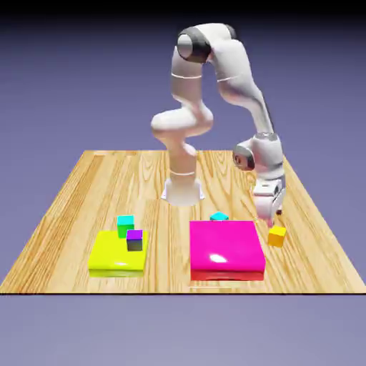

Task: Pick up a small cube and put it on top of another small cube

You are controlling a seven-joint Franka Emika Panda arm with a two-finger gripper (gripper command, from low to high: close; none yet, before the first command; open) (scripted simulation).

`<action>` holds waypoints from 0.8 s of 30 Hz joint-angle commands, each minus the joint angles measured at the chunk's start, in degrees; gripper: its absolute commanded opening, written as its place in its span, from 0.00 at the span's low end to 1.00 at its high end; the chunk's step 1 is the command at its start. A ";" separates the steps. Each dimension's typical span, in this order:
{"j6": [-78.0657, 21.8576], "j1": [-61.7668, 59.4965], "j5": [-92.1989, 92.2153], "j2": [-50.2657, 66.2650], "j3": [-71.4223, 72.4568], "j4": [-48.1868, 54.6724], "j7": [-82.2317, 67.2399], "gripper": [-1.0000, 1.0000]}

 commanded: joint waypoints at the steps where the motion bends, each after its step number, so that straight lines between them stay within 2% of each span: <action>1: 1.40 0.65 -0.30 2.07 -0.67 0.68 0.13 0.50; 8: 9.93 4.58 -2.09 14.66 -4.77 4.78 0.91 0.50; 9: 9.93 4.58 -2.09 14.66 -4.77 4.78 0.91 0.00; 17: 0.10 0.04 -0.02 0.14 -0.05 0.05 0.01 0.00; 20: -1.96 1.10 -1.72 -1.60 1.09 1.76 1.92 0.00; 24: -8.20 -6.44 -8.17 -9.91 -6.34 1.30 7.78 0.00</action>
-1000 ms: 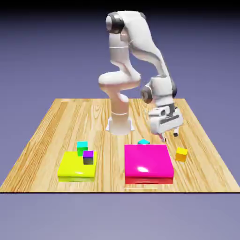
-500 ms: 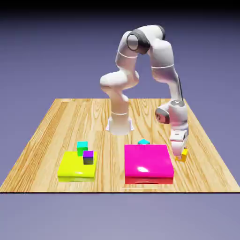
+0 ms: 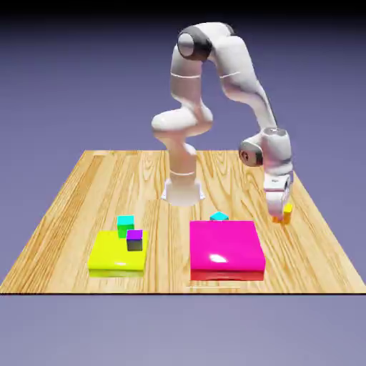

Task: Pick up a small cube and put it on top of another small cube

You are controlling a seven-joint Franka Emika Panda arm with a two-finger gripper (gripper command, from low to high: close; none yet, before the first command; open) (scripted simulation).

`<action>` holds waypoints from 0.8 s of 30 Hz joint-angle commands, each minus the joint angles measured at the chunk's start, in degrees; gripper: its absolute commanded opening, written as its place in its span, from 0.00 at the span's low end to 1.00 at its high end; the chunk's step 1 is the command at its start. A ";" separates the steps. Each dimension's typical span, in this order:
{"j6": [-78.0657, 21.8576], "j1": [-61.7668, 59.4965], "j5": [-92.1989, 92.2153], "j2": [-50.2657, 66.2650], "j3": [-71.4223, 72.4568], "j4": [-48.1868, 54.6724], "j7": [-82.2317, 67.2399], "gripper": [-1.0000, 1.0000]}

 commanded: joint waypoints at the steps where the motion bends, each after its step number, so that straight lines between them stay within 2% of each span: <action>1: -1.49 -0.80 -1.55 -2.08 -1.65 -0.23 1.38 0.00; 9: -13.52 -17.16 -14.13 -18.61 -17.79 -2.13 12.62 0.00; 14: -16.78 -27.54 -18.06 -24.82 -28.04 -5.92 15.52 0.00; 17: -13.87 -33.70 -15.90 -23.75 -34.13 -11.03 12.56 0.00; 24: -1.63 -29.18 -6.23 -11.30 -36.55 -11.19 5.70 0.00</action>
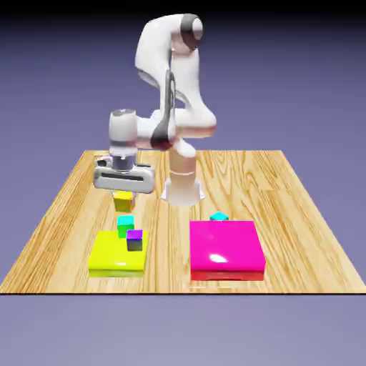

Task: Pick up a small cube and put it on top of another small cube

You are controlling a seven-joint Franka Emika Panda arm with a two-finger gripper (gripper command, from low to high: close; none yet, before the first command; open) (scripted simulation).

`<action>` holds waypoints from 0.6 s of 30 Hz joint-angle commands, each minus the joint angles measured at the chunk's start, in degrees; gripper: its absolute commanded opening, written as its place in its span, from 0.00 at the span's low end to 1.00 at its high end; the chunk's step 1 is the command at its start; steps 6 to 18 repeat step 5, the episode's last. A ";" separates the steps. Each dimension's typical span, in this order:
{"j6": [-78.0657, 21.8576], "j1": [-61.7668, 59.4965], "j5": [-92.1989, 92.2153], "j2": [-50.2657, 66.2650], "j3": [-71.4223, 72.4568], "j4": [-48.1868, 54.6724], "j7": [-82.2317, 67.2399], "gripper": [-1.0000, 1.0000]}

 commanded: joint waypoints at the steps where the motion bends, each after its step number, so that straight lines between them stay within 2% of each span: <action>1: 2.06 0.75 1.64 2.08 -0.40 -0.03 -1.18 0.00; 2: 3.75 1.37 2.98 3.80 -0.73 -0.05 -2.12 0.00; 3: 3.75 1.37 2.98 3.80 -0.73 -0.05 -2.12 1.00; 18: 1.71 0.62 1.37 1.73 -0.33 -0.02 -0.98 1.00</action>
